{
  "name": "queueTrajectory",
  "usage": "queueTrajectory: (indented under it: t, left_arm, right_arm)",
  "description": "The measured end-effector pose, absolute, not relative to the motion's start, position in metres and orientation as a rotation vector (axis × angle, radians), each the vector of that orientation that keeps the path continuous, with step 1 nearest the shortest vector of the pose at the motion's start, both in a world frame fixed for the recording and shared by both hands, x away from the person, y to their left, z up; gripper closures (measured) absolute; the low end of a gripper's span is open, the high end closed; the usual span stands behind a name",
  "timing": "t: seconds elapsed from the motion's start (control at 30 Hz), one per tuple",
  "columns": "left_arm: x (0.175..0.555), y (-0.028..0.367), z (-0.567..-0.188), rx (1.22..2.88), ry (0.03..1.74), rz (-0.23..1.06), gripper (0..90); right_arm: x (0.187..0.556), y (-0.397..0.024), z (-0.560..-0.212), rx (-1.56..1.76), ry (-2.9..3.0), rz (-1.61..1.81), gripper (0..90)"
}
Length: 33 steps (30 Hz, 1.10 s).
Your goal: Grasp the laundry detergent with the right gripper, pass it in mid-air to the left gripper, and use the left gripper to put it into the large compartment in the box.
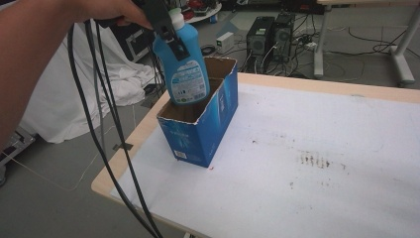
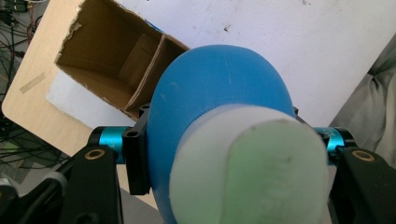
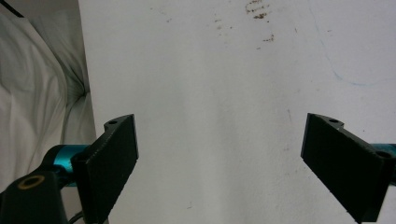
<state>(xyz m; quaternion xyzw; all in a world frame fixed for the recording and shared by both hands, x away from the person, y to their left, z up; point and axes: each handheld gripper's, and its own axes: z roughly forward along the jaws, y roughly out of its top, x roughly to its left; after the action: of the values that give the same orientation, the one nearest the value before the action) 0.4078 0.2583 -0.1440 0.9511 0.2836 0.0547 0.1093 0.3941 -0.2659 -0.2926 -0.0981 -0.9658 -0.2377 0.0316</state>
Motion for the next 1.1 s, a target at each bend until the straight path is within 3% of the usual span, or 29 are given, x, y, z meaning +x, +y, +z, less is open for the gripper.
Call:
queueTrajectory:
  t: [0.67, 1.1]
  left_arm:
    - [0.417, 0.263, -0.239, 2.85, 0.777, 0.057, 38.0]
    - [0.42, 0.259, -0.273, 2.907, 0.752, 0.031, 38.0]
  right_arm:
    - [0.397, -0.266, -0.306, -0.335, -2.959, -0.716, 10.6]
    - [0.397, -0.265, -0.311, -0.338, -2.954, -0.701, 10.6]
